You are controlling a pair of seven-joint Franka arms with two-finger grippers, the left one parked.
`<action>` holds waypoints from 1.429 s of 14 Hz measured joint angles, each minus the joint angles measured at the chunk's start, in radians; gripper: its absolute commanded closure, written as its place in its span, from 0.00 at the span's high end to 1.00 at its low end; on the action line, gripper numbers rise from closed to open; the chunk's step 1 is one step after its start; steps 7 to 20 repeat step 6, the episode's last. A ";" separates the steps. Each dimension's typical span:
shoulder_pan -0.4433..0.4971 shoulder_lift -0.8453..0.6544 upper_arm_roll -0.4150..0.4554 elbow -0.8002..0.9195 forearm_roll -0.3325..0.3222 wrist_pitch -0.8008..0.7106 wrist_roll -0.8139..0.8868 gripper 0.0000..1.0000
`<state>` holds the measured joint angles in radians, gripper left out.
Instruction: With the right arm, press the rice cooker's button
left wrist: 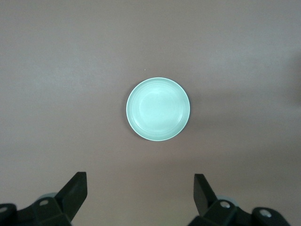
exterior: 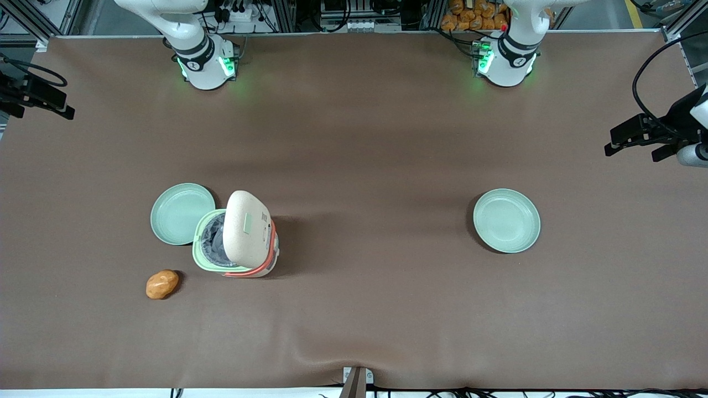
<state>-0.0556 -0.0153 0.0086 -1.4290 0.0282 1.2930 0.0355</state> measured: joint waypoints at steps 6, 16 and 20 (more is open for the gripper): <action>0.000 0.000 -0.004 0.013 -0.001 -0.006 0.007 1.00; 0.000 0.000 -0.004 0.013 -0.001 -0.006 0.007 1.00; 0.000 0.000 -0.004 0.013 -0.001 -0.006 0.007 1.00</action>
